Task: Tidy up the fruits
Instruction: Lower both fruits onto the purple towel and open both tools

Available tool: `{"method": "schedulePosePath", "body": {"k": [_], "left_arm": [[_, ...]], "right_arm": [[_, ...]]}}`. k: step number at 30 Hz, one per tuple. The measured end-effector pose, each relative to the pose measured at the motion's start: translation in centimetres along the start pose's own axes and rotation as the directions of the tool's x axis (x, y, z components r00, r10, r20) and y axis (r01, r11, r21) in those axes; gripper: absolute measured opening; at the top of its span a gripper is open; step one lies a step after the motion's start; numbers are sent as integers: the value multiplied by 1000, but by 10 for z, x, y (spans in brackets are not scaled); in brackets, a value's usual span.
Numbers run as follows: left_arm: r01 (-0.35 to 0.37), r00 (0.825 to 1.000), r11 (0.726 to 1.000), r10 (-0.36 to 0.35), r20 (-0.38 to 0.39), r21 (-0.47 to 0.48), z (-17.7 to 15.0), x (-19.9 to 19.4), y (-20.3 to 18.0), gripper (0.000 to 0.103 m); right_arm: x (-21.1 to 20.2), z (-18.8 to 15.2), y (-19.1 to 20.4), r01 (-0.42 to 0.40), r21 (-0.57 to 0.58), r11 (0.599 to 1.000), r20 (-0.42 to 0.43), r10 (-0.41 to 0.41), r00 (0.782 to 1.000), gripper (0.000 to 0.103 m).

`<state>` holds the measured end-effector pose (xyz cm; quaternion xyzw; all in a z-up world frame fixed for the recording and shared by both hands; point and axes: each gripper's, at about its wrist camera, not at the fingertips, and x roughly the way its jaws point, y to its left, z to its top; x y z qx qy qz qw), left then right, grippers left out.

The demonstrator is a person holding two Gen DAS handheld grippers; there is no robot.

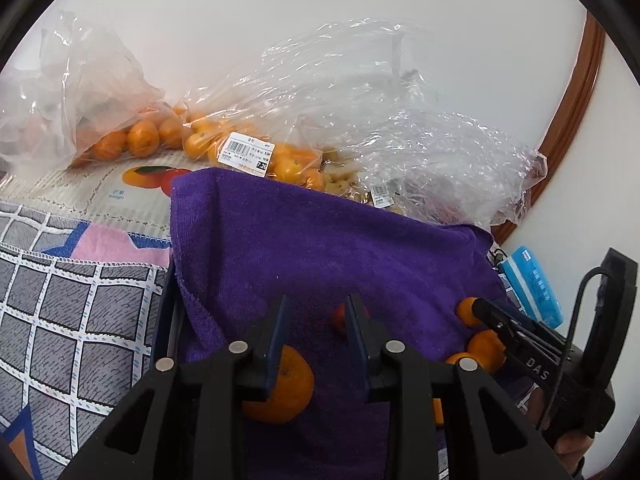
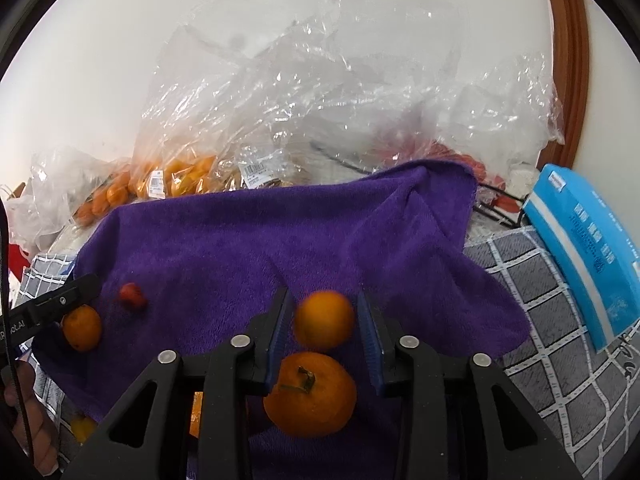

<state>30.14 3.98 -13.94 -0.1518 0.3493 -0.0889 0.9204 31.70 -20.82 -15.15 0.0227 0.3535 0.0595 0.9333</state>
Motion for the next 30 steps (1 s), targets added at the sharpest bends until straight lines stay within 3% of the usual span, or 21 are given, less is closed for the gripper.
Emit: {"method": "schedulePosePath", "body": {"k": [8,17,24,30], "left_arm": [[-33,999,999,33,36,4,0,-5,-1,41],[-102,991,993,97,95,53,-3,-12,-11,43],[-125,986,990,117,118,68,-4,-16,-13,43],[-131,982,988,118,148,85,-1,-29,-19,43]], "right_arm": [[-13,-1,8,42,-51,998,55,-40,998,50],[-31,1,0,44,-2,999,112,-44,993,50],[-47,5,12,69,-46,997,158,-61,986,50],[-63,2,18,66,-35,997,109,-61,992,50]]}}
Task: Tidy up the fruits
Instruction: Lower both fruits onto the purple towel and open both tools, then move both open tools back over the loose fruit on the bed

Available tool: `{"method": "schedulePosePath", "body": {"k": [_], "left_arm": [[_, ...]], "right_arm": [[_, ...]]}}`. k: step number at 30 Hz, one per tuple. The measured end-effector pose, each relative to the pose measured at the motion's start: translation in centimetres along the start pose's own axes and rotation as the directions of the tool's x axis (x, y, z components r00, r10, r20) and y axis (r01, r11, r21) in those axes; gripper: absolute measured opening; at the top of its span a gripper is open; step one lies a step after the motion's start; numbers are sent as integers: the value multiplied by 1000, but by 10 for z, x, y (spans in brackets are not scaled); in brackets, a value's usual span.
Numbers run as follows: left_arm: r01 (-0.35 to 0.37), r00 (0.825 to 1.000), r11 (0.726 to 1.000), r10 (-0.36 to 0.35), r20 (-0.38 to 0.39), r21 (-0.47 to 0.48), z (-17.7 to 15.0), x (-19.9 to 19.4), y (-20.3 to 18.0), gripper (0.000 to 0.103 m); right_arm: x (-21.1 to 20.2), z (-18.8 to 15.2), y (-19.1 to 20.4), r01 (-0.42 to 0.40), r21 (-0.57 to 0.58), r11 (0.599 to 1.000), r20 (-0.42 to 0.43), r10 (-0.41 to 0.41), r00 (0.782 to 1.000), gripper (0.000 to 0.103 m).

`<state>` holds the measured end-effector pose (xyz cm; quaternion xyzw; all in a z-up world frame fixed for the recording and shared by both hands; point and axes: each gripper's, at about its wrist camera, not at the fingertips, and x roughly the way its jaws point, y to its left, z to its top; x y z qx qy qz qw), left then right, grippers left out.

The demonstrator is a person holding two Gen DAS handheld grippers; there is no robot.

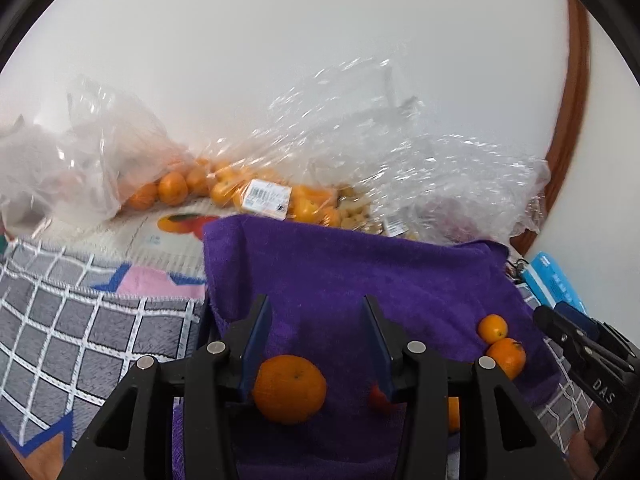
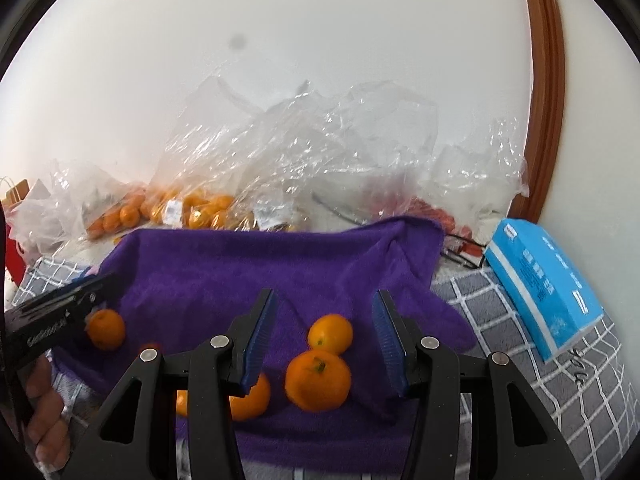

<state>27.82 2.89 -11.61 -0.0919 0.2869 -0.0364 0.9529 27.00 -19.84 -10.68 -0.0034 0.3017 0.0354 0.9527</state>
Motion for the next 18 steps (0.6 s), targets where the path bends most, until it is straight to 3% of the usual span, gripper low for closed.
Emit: {"method": "schedulePosePath", "body": {"k": [3,8,18], "left_arm": [[-33,999,998,32,13,62,6,-12,-13,43],[-22,999,998,23,-28,60,3,-37,-13,43],[-90,989,989,102,-104,117,-45,-77,17,43]], "right_arm": [[-14,-3,-1,-24,25,999,-14,25,1000,50],[-37,-10,0,-64,53,997,-39,66,997,50],[-54,-42,29,-112,41,993,-101,116,988,50]]}}
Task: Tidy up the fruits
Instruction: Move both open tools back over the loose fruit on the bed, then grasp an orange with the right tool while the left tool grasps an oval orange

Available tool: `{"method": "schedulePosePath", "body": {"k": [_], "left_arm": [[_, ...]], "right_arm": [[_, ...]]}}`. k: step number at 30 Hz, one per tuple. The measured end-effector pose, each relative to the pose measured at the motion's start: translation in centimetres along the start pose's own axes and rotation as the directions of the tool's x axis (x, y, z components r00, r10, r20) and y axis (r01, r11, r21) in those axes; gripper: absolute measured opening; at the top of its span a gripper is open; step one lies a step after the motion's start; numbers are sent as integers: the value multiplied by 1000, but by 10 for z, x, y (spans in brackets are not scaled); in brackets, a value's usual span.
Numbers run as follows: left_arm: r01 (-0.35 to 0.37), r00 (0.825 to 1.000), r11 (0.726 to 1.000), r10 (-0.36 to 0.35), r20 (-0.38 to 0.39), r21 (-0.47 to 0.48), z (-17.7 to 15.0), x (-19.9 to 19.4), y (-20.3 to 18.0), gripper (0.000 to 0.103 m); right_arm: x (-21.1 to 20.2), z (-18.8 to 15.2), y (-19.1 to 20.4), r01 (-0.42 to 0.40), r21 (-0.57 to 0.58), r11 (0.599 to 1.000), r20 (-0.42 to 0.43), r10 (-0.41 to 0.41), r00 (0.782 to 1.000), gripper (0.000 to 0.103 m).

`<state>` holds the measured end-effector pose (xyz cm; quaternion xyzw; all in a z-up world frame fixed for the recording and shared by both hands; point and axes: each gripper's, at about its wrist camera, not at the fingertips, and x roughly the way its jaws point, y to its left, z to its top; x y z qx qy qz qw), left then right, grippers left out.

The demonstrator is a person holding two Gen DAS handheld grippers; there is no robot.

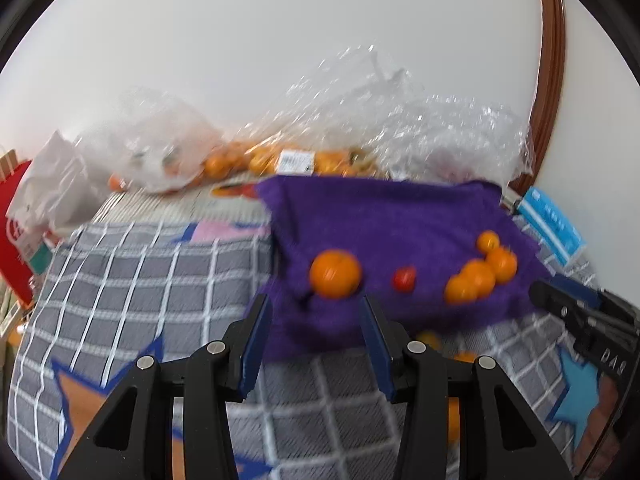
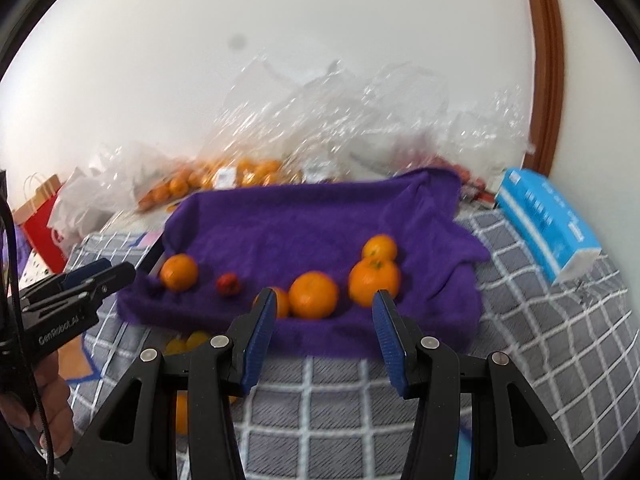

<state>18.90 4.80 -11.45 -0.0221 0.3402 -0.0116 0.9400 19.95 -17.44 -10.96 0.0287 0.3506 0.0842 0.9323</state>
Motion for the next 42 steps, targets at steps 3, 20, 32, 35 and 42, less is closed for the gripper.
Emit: {"method": "schedulePosePath", "body": {"k": [3,20,32,35,42], "left_arm": [[-11,1000,1000,11,-23,15,-18,2,4,43],[13,993,988,-31,-116,-154,-38,20,34,43],[45,991,983,-66,-119,-176,-37,22,36,43],[55,990,981,-78,-118,-188,-37,23,38,43],[67,988,981,-90,-122,-180,-37,24,36,45]], "right_arm": [[2,-12,8,-25,7,1000,-24,26,999,50],[21,-38,38,-36,-36,999,-101,32,994,49],[34,-37,55,-125,-73,989,-158,112,981,49],[43,-41,56,-110,-70,991,-184,95,978,46],[34,-37,36,-79,-15,997,-151,75,986,36]]}}
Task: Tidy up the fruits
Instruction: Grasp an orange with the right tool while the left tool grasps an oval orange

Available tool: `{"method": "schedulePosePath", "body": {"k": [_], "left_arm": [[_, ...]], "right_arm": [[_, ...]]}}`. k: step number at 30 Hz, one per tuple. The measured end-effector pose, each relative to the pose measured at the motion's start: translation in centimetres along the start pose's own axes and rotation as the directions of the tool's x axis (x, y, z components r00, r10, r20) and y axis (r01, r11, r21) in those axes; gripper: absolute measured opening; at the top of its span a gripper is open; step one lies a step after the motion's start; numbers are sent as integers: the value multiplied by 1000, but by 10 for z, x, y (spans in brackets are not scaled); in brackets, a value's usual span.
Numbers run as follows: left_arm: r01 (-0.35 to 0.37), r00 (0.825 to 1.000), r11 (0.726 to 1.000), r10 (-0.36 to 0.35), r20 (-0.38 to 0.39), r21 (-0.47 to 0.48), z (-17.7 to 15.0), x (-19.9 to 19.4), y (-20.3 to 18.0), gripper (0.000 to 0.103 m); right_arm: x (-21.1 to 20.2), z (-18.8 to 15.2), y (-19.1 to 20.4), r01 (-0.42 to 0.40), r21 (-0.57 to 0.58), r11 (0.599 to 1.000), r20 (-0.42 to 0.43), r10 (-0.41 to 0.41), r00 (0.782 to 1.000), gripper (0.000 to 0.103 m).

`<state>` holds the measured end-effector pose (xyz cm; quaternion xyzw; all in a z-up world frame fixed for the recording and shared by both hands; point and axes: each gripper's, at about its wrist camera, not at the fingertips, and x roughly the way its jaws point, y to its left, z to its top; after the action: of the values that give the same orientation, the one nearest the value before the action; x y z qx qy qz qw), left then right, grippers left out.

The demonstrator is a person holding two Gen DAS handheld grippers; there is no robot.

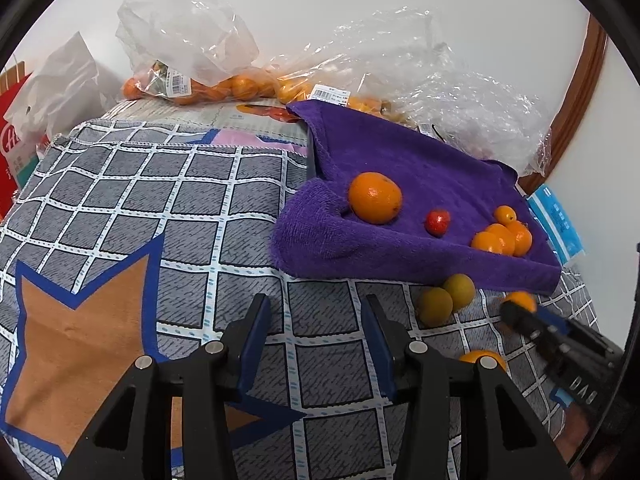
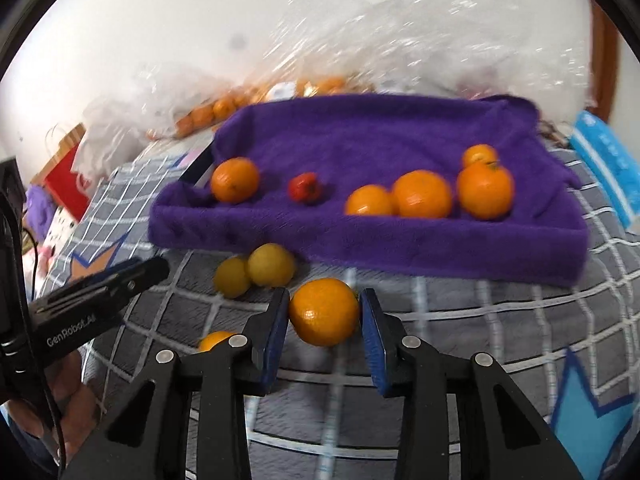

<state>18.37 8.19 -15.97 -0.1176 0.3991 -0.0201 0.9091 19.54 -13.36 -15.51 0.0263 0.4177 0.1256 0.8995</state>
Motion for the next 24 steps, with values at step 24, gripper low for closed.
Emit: {"method": "schedulePosePath", "body": {"k": [24], "left_arm": [[73,997,996,-71,-36,58,-1,3,-8,55]], "right_arm": [[-18,-13,-39,140,-7,990,60,-139,988,36]]}}
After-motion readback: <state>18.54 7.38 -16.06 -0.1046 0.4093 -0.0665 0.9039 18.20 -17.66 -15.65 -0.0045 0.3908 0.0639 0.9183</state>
